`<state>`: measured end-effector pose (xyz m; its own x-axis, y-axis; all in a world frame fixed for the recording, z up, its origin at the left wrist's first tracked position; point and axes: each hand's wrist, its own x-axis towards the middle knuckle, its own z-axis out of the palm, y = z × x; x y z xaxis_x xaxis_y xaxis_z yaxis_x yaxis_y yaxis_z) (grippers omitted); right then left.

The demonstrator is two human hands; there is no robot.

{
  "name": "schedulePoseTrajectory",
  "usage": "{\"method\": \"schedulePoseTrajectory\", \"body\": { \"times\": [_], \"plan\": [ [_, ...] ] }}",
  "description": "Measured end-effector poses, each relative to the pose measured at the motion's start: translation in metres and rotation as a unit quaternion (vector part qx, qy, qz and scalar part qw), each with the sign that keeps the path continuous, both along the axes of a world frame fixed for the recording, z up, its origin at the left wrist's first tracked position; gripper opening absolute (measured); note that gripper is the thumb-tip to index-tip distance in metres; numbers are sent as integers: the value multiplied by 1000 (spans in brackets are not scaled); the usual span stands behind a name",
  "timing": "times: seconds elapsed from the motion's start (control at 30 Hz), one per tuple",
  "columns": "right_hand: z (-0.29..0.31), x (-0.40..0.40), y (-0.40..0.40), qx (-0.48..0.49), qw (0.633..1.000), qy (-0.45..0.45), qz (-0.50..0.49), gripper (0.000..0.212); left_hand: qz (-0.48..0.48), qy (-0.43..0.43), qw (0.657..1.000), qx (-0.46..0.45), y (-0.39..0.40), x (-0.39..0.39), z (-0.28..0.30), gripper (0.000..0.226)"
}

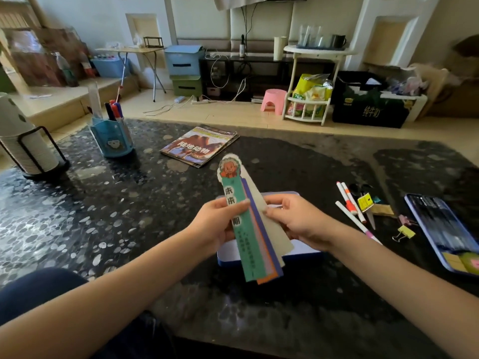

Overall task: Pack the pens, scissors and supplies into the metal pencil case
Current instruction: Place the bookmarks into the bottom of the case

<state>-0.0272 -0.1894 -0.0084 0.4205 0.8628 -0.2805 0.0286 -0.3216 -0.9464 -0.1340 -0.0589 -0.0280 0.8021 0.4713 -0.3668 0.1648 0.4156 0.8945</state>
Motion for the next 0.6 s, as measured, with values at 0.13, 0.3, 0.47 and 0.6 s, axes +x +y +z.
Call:
{"method": "schedulePoseTrajectory", "body": {
  "times": [0.13, 0.3, 0.47, 0.6],
  "plan": [
    [-13, 2, -7, -3, 993, -111, -45, 16, 17, 30, 999, 4, -5, -6, -11, 14],
    [-31, 14, -26, 28, 925, -366, -102, 27, 115, 1, 986, -118, 7, 7, 4, 17],
    [-47, 24, -40, -17, 878, -479, 5, 38, 222, 6, 969, -103, 44, -1, 16, 8],
    [-56, 31, -37, -83, 862, -476, 153, 46, 211, 26, 964, -161, 57, -4, 21, 13]
  ]
}}
